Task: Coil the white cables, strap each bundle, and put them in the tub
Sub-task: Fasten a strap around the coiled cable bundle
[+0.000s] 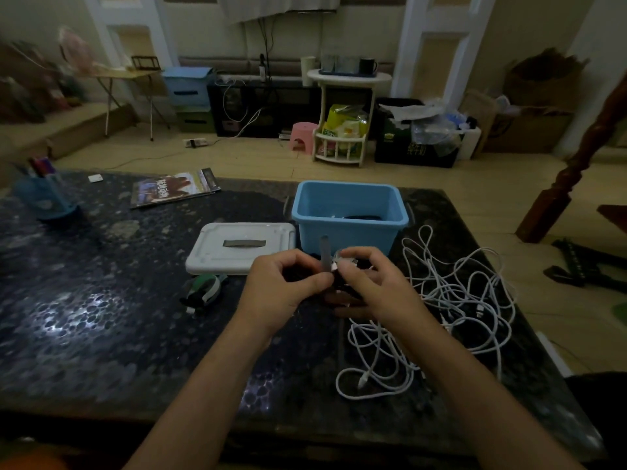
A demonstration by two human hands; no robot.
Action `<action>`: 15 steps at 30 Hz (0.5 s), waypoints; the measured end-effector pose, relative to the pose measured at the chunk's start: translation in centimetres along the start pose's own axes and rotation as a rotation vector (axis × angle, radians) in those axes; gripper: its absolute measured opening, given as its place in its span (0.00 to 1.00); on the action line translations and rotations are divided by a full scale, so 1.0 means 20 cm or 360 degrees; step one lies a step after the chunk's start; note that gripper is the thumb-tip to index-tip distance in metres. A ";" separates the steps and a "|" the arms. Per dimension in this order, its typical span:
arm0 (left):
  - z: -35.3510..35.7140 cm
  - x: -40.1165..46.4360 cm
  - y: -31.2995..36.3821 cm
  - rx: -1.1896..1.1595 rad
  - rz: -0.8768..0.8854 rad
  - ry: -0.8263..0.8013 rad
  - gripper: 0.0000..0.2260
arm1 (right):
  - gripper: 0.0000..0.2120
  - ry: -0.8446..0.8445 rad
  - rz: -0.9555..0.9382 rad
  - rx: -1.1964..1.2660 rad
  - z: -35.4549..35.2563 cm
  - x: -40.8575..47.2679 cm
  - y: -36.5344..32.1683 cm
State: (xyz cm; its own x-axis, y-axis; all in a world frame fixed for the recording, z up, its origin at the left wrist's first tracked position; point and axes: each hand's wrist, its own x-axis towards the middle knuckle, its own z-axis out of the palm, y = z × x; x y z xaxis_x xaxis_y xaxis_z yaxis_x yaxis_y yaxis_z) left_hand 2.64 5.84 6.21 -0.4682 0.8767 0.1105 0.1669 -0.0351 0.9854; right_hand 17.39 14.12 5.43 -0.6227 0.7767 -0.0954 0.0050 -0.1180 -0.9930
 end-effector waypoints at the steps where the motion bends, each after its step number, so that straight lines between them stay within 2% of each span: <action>1: 0.00 0.00 0.00 -0.0001 0.0014 0.0011 0.06 | 0.10 -0.0020 0.0042 -0.0020 0.00 0.00 0.00; 8: -0.01 0.01 -0.01 0.0016 -0.0063 -0.0005 0.04 | 0.08 -0.0090 -0.0129 -0.0107 -0.01 0.01 0.04; 15: -0.02 0.01 0.01 -0.0158 -0.0278 -0.0093 0.05 | 0.11 -0.0038 -0.0405 -0.0519 -0.02 0.02 0.08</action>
State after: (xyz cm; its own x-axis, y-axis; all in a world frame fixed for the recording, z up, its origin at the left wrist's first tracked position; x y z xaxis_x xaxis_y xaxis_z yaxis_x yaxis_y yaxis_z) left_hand 2.23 5.80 6.48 -0.4309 0.8998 -0.0681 -0.0001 0.0754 0.9972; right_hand 17.44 14.53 3.82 -0.6542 0.7405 0.1538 0.0939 0.2813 -0.9550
